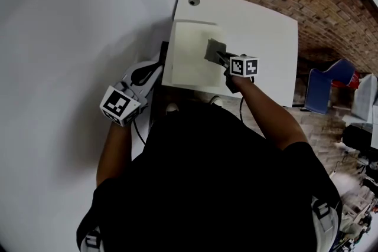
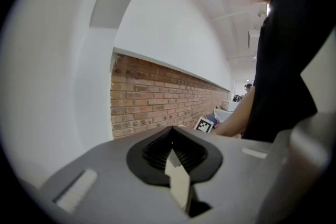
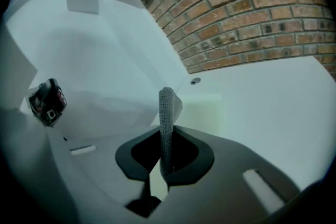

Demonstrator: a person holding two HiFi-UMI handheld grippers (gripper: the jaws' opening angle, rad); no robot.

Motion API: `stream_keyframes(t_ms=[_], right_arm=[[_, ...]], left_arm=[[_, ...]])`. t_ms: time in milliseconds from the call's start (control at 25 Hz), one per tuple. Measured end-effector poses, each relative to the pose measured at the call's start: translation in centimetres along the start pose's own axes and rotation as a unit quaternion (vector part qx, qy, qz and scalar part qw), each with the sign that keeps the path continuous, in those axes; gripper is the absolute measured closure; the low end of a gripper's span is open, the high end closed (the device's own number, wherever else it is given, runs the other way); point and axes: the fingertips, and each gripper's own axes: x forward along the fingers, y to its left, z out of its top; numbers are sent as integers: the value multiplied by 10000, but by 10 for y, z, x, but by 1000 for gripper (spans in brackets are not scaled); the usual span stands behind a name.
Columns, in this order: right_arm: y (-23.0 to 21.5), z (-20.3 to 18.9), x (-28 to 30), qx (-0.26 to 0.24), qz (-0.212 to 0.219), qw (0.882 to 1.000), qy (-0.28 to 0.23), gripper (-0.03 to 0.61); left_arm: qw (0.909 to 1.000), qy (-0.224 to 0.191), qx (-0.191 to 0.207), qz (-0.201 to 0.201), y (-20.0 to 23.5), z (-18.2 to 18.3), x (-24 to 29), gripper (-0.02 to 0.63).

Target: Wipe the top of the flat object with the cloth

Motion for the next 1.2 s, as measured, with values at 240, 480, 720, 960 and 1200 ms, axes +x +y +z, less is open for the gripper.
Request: stream_keyframes(t_ms=[240,480,720,960,1200], right_arm=[[55,2,15,99,794,9968,14,569],[97,-24,29,183,1316,9903,404,569],[117,-42,51,346,1474,9864,640,569],[123,-70,78,396,1291,9857,1007,569],[130,-85,93,667,1286,9828,1142,569]], left_arm=[[9999,-79,-104,-26,-4,3,-6,612],[9999,-32,-121,68,-11,-2,-24,612],[9996,-10,-146,244,-9,-7,-45,612],[9990,9,-192,392,-6,-13,-65,612],[9981,48,-267,544,-4,-21,-78,612]])
